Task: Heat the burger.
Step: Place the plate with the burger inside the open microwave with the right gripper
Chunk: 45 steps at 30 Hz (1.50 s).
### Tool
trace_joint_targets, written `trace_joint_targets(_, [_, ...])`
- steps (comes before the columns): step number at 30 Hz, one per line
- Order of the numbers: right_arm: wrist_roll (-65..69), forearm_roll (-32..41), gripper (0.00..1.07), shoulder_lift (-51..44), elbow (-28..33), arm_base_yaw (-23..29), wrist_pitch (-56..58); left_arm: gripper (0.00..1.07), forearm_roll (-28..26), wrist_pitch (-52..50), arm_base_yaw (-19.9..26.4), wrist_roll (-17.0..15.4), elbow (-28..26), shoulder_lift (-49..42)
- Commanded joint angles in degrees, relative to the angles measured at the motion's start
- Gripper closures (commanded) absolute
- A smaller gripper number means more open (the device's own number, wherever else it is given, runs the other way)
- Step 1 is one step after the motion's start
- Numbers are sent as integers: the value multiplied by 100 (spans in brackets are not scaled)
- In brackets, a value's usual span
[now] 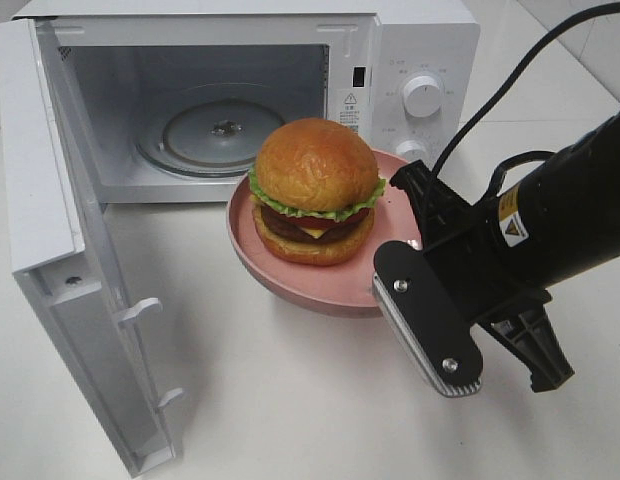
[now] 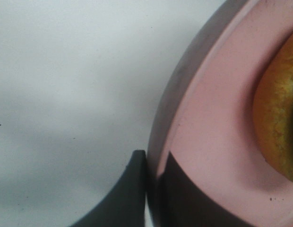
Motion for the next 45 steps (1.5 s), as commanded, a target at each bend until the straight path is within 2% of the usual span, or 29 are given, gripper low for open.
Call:
trace_joint_targets(1, [-539,458,107,-46,-172,-201,-315,7,-11,-46,-40,6,0,-97])
trace_joint_targets(4, [-779,630,107,-29,-195,-241,-298,7,-11,-46,-40,6,0,-97])
trace_joint_targets(13, [132,-355,107,172,-264,-246,-481,7,-11,-46,-40,6,0,-97])
trace_joint_targets(25, [143,-372,107,567,-665,-235,-424,7,-11,-46,-40,0,0,-97])
trace_joint_targets(28, [160,-464,107,745,-739,-86,-441,7,-11,-46,-40,6,0,-97])
trace_joint_targets(36, [441,-481,107,1215,-1197,178,-556,7,-11,-46,-40,6,0,-97])
trace_joint_targets(38, [441,-481,107,1467,-1495,309,-556,7,-11,-46,-40,6,0,-97])
trace_joint_targets(41, [464,-481,107,1524,-1564,309,-556,7,-11,-46,-40,6,0,-97])
trace_joint_targets(45, [745,-481,107,1839,-1994,344,-338,7,-11,-46,-40,6,0,-97])
